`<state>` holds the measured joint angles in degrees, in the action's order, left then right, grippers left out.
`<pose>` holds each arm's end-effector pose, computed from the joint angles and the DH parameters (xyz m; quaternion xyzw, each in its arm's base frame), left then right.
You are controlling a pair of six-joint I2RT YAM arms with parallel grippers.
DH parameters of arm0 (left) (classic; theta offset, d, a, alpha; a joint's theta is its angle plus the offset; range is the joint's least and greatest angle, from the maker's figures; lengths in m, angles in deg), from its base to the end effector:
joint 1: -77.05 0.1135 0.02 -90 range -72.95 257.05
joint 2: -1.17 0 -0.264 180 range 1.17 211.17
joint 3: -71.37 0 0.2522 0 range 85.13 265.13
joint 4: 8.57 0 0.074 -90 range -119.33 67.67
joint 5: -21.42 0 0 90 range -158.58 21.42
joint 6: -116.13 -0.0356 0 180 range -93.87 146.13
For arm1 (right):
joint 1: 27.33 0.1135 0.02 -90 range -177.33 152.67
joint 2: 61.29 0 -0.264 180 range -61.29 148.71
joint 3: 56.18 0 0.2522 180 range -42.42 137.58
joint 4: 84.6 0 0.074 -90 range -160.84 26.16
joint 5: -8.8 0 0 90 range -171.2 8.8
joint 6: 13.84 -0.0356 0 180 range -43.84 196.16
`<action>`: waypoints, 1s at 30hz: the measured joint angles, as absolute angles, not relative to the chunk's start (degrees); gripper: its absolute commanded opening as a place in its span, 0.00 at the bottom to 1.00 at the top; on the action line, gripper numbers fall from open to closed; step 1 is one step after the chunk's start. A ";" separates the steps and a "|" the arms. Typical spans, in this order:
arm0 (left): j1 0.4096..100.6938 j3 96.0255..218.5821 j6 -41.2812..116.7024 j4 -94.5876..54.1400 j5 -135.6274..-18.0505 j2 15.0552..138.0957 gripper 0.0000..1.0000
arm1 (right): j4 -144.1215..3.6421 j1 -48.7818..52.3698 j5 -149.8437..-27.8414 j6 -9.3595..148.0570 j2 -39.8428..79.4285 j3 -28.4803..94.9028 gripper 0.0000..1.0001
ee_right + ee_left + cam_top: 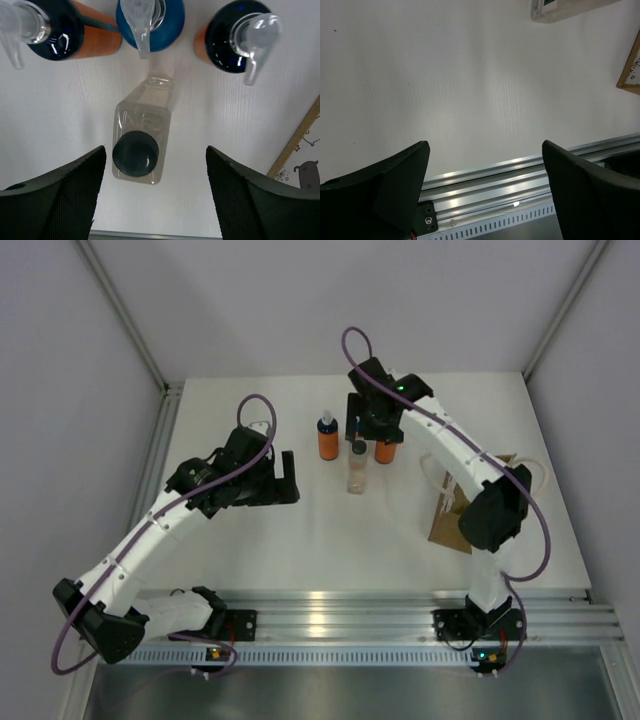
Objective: Take the personal care products out of the canvas bag
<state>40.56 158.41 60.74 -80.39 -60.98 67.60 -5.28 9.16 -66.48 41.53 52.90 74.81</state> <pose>0.1788 -0.1264 0.3591 -0.0066 0.9414 -0.1418 0.3059 0.3428 0.2423 0.3310 0.0148 0.9637 0.0358 0.2640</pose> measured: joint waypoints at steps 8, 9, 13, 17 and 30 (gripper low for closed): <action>40.56 158.41 60.52 -79.36 -64.33 67.82 0.98 | -5.67 1.53 -65.63 45.01 25.87 62.11 0.74; 40.56 158.41 60.52 -79.34 -64.50 67.82 0.98 | -5.23 -0.24 -65.34 45.27 22.06 60.29 0.74; 40.56 158.39 60.52 -79.30 -64.87 67.98 0.98 | -3.07 -7.39 -64.49 46.23 10.87 53.67 0.72; 40.56 158.13 60.50 -79.06 -65.51 68.94 0.98 | 0.06 -10.38 -64.45 47.65 4.86 46.35 0.71; 40.56 158.08 58.60 -78.86 -67.52 71.10 0.98 | 3.29 -16.42 -66.46 49.57 1.36 33.30 0.57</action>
<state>40.56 158.08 58.60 -78.86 -67.52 71.10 3.29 -16.42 -66.46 49.57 1.36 33.30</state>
